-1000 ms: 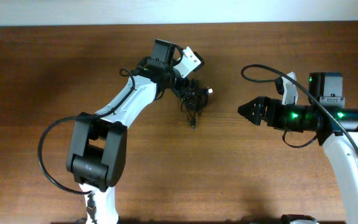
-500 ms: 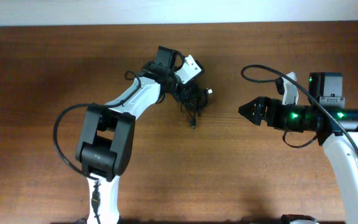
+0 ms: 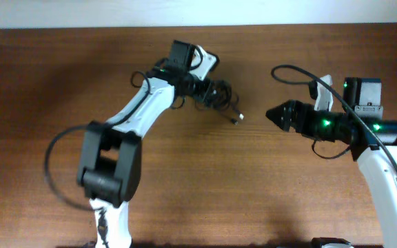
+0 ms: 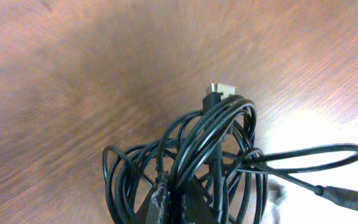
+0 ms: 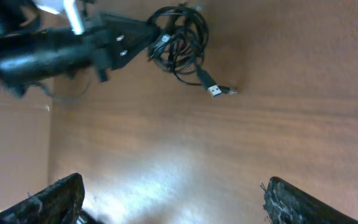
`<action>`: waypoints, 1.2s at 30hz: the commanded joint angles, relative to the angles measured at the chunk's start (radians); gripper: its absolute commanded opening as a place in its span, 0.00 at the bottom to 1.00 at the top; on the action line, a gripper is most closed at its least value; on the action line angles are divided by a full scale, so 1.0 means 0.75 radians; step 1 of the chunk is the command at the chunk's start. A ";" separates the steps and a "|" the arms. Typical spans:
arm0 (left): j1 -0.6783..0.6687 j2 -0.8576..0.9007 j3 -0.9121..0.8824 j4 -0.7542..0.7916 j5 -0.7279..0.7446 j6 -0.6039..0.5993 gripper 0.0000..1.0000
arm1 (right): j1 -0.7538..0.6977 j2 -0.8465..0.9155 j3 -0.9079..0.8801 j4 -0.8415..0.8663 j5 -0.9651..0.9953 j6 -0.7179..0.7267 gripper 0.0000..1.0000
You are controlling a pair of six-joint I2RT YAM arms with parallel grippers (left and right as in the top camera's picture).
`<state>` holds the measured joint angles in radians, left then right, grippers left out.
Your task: Untangle cables
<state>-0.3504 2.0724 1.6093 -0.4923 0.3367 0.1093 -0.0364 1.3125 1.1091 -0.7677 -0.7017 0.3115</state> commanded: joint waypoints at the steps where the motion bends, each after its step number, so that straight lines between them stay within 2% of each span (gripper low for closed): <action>1: 0.007 -0.245 0.061 -0.024 0.010 -0.287 0.00 | 0.114 0.002 0.018 0.135 0.002 0.248 0.84; 4: 0.007 -0.298 0.061 -0.041 0.011 -0.631 0.00 | 0.230 0.002 0.018 0.296 0.137 0.540 0.72; 6: 0.007 -0.298 0.060 -0.095 0.020 -0.791 0.00 | 0.277 0.002 0.018 0.396 0.185 0.636 0.65; 10: 0.001 -0.298 0.060 -0.154 0.034 -0.794 0.00 | 0.321 0.004 0.018 0.554 0.191 0.767 0.55; 16: -0.001 -0.298 0.060 -0.154 0.301 -0.794 0.00 | 0.428 0.113 0.018 0.721 0.284 0.905 0.46; 22: -0.001 -0.298 0.060 -0.195 0.371 -0.793 0.00 | 0.520 0.287 0.018 0.932 0.275 0.960 0.46; 24: -0.002 -0.298 0.060 -0.209 0.382 -0.793 0.00 | 0.531 0.323 0.018 0.933 0.273 0.993 0.46; 31: -0.002 -0.298 0.060 -0.209 0.604 -0.783 0.00 | 0.528 0.354 0.018 0.938 0.344 1.028 0.46; 34: -0.002 -0.298 0.060 -0.209 0.617 -0.783 0.00 | 0.528 0.354 0.018 0.940 0.422 1.059 0.45; 36: -0.002 -0.298 0.060 -0.209 0.631 -0.784 0.00 | 0.528 0.354 0.018 0.956 0.453 1.064 0.42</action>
<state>-0.3397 1.8572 1.6459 -0.6613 0.6842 -0.4767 0.3523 1.5589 1.1191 -0.0532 -0.4400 1.0969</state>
